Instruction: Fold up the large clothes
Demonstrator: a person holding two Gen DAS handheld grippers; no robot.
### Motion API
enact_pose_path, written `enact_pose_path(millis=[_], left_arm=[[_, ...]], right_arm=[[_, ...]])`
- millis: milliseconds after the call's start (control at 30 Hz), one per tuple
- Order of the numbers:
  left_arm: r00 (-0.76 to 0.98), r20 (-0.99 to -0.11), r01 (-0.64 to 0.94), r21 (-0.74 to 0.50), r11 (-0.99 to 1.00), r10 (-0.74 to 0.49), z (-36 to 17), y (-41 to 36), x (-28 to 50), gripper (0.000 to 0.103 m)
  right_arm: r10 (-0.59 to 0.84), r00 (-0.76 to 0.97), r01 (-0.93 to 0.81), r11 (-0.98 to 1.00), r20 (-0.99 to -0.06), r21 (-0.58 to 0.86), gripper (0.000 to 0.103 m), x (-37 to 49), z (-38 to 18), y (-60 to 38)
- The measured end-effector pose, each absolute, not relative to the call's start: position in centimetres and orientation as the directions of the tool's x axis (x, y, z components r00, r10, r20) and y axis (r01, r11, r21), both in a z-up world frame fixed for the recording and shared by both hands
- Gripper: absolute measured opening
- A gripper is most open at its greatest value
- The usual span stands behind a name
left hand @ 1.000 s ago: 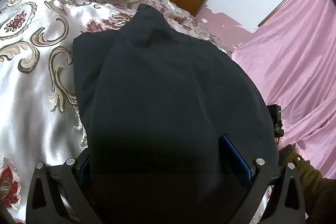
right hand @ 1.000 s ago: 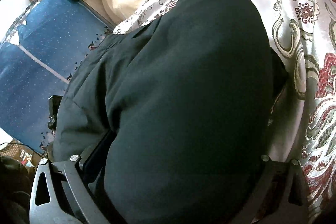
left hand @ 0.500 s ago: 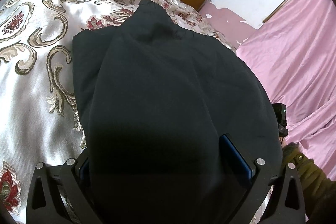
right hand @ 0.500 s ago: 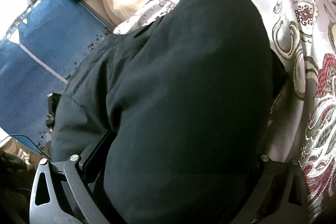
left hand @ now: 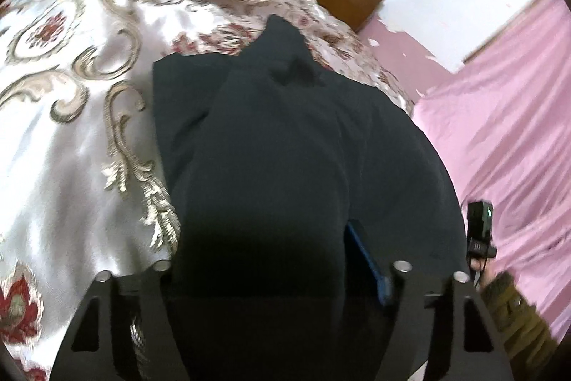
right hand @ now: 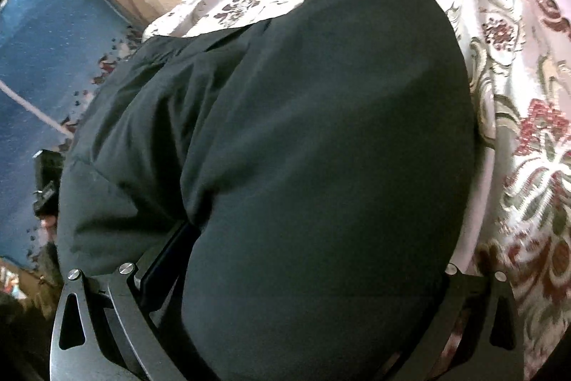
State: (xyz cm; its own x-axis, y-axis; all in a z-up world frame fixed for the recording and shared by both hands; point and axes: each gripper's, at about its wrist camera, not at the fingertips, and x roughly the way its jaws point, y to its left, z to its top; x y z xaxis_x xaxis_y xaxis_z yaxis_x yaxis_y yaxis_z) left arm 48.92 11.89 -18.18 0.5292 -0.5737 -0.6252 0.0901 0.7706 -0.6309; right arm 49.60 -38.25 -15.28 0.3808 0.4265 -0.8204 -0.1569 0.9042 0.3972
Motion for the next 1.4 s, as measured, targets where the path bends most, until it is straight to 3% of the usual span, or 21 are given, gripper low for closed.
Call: enact_pose_path(millis=[300, 400, 467, 567, 667, 1000, 1400], left_arm=[[0.593, -0.649, 0.118, -0.515, 0.849, -0.476, -16.1, 10.5, 48.0, 0.041], [0.612, -0.644, 0.13, -0.49, 0.862, -0.459, -15.1, 10.2, 47.6, 0.031], [0.629, -0.645, 0.137, -0.457, 0.879, -0.434, -14.1, 9.6, 47.1, 0.025], [0.642, -0.651, 0.127, -0.431, 0.893, -0.405, -12.3, 9.2, 46.5, 0.021], [0.638, -0.657, 0.11, -0.44, 0.891, -0.402, -10.2, 9.5, 46.0, 0.02], [0.678, -0.659, 0.089, -0.367, 0.926, -0.327, -3.0, 11.1, 38.8, 0.019], [0.614, -0.732, 0.005, -0.368, 0.93, -0.294, -6.5, 11.6, 31.2, 0.019]], right_arm=[[0.276, 0.456, -0.127, 0.961, -0.846, 0.245, 0.076, 48.2, -12.1, -37.0], [0.24, 0.48, -0.121, 0.971, -0.844, 0.207, 0.062, 47.9, -10.9, -36.8], [0.221, 0.5, -0.117, 0.975, -0.837, 0.188, 0.045, 47.5, -10.0, -36.6], [0.234, 0.537, -0.102, 0.972, -0.811, 0.213, 0.03, 46.8, -8.0, -36.9], [0.254, 0.574, -0.104, 0.966, -0.778, 0.239, 0.024, 45.9, -6.0, -36.7], [0.348, 0.591, -0.186, 0.937, -0.728, 0.297, 0.02, 40.5, -1.1, -34.3], [0.346, 0.533, -0.215, 0.938, -0.773, 0.272, 0.02, 33.2, -1.1, -32.7]])
